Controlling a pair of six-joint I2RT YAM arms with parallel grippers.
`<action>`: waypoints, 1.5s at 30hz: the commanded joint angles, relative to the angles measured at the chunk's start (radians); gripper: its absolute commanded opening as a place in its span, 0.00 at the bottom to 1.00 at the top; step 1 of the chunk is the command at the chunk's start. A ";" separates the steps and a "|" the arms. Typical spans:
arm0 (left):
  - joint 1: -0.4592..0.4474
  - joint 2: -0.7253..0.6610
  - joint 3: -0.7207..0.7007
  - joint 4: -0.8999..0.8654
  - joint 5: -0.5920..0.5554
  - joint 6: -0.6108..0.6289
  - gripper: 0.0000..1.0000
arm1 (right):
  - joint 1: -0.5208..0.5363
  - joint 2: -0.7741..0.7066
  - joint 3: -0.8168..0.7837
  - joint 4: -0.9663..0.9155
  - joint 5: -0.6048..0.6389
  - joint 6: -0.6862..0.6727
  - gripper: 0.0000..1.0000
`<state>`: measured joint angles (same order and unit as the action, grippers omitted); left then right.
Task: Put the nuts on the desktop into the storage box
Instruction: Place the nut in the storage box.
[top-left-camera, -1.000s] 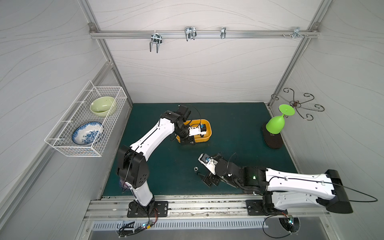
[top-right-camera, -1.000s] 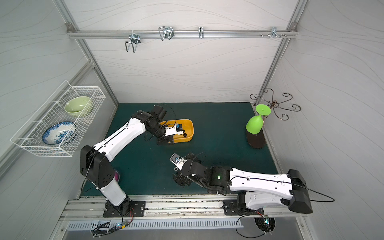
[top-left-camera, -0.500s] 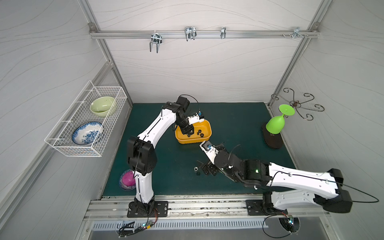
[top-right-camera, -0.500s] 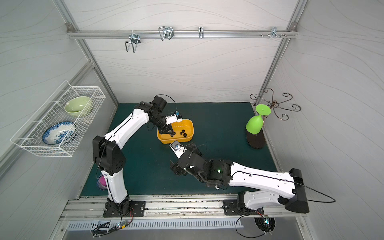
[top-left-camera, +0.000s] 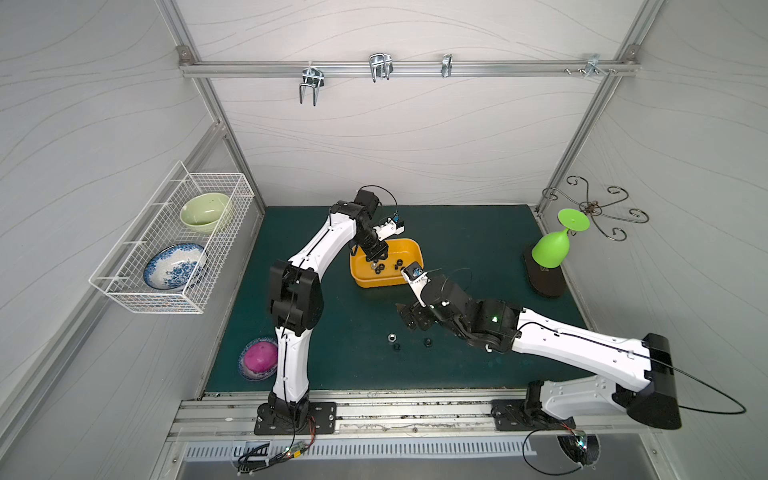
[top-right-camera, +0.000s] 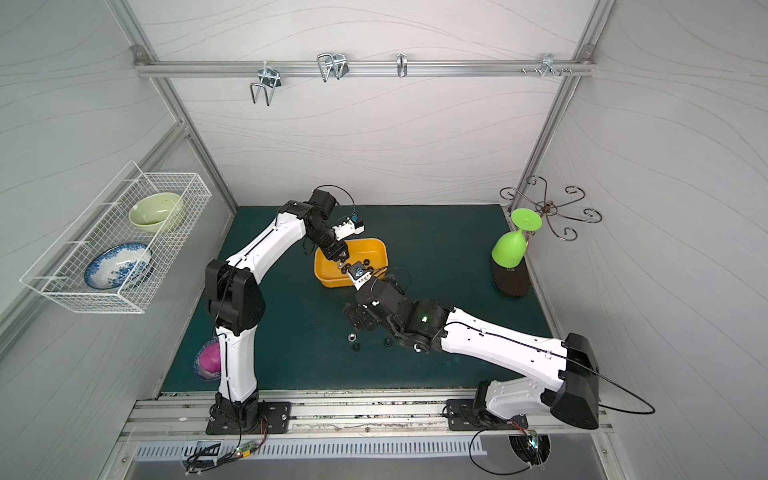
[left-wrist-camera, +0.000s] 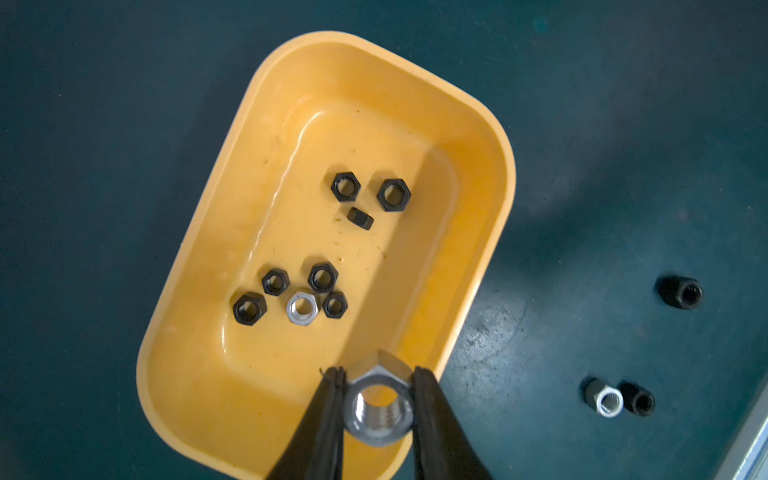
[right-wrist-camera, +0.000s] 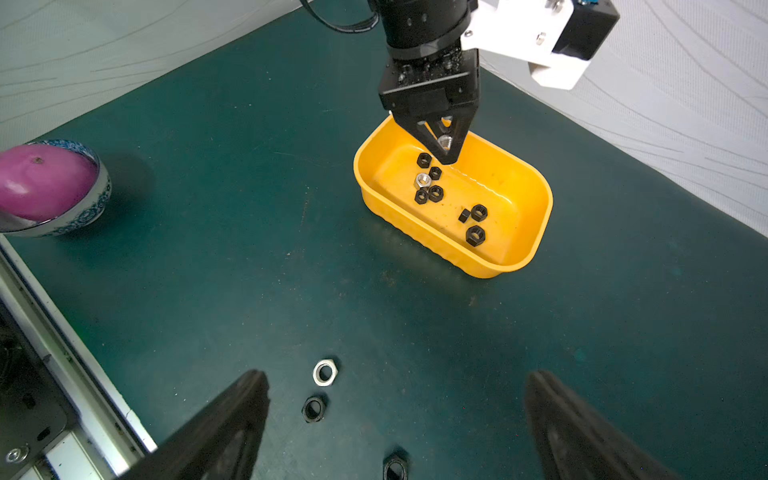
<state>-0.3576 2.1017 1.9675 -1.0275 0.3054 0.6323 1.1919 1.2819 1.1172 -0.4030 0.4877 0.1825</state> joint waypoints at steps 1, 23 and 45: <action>-0.001 0.041 0.051 0.053 -0.009 -0.059 0.20 | -0.028 0.010 0.015 0.061 -0.045 -0.026 0.99; -0.001 0.199 0.025 0.301 -0.074 -0.294 0.20 | -0.068 -0.019 -0.071 0.199 -0.082 0.022 0.99; -0.018 0.280 0.040 0.308 -0.122 -0.306 0.24 | -0.064 -0.085 -0.131 0.239 -0.079 0.063 0.99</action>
<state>-0.3672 2.3650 1.9614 -0.7181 0.1886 0.3202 1.1271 1.2293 0.9859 -0.1799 0.4068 0.2314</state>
